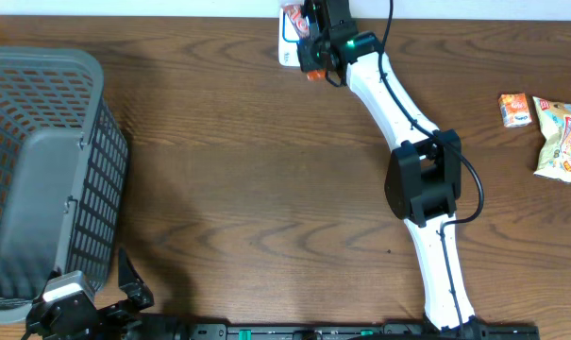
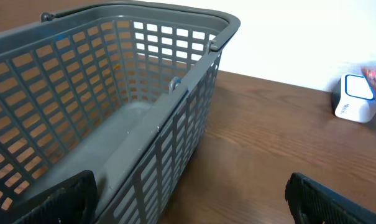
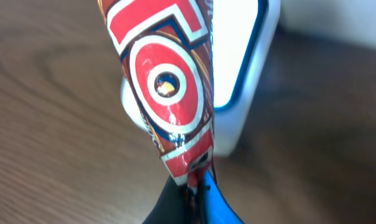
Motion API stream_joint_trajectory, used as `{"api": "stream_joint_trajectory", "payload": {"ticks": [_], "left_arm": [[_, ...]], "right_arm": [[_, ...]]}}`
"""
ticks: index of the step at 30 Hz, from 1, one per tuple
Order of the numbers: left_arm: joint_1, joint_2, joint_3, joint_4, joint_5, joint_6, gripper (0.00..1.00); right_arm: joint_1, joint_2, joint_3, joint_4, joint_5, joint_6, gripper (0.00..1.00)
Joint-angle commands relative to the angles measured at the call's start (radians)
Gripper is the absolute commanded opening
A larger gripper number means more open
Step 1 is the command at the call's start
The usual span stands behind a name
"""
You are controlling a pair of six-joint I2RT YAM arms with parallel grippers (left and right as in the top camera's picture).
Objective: Scan the item barcode
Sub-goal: 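Hold the Top bar against the white scanner face, then carry the Top bar right and drop it at the right edge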
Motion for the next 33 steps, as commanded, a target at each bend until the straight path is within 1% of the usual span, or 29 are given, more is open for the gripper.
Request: {"api": "stream_joint_trajectory", "payload": {"ticks": [1,5,8,12,14,15,17,21,23,25,27,28,29,30,33], "left_arm": [[0.003,0.0,-0.072,-0.097,-0.022,-0.07,0.98],[0.003,0.0,-0.072,-0.097,-0.022,-0.07,0.98],[0.003,0.0,-0.072,-0.097,-0.022,-0.071,0.98],[0.003,0.0,-0.072,-0.097,-0.023,-0.07,0.98],[0.003,0.0,-0.072,-0.097,-0.022,-0.071,0.98],[0.003,0.0,-0.072,-0.097,-0.022,-0.071,0.98],[0.003,0.0,-0.072,-0.097,-0.022,-0.071,0.98],[0.003,0.0,-0.072,-0.097,-0.022,-0.07,0.98],[0.003,0.0,-0.072,-0.097,-0.022,-0.07,0.98],[0.003,0.0,-0.072,-0.097,-0.022,-0.07,0.98],[0.003,0.0,-0.072,-0.097,-0.022,-0.07,0.98],[0.003,0.0,-0.072,-0.097,-0.022,-0.071,0.98],[0.003,0.0,-0.072,-0.097,-0.023,-0.07,0.98],[0.003,0.0,-0.072,-0.097,-0.022,-0.07,0.98],[0.003,0.0,-0.072,-0.097,-0.022,-0.071,0.98]], "right_arm": [[-0.03,-0.013,0.085,-0.141,0.019,0.047,0.01],[-0.106,-0.077,0.124,-0.416,0.023,0.05,0.01],[-0.188,-0.139,0.124,-0.607,0.083,0.05,0.01],[-0.308,-0.18,0.123,-0.804,0.218,0.045,0.01],[-0.369,-0.177,0.119,-0.863,0.352,0.047,0.01],[-0.404,-0.172,0.111,-0.877,0.426,0.048,0.01],[-0.483,-0.171,0.08,-0.866,0.497,0.05,0.01],[-0.592,-0.171,0.0,-0.814,0.422,0.053,0.01],[-0.633,-0.171,-0.056,-0.799,0.422,0.054,0.01],[-0.685,-0.171,-0.146,-0.74,0.425,0.055,0.01],[-0.72,-0.171,-0.186,-0.727,0.445,0.106,0.01],[-0.74,-0.171,-0.199,-0.726,0.46,0.14,0.07],[-0.758,-0.171,-0.204,-0.722,0.46,0.154,0.3],[-0.787,-0.172,-0.201,-0.715,0.42,0.155,0.99],[-0.821,-0.183,-0.164,-0.712,0.299,0.155,0.99]]}}
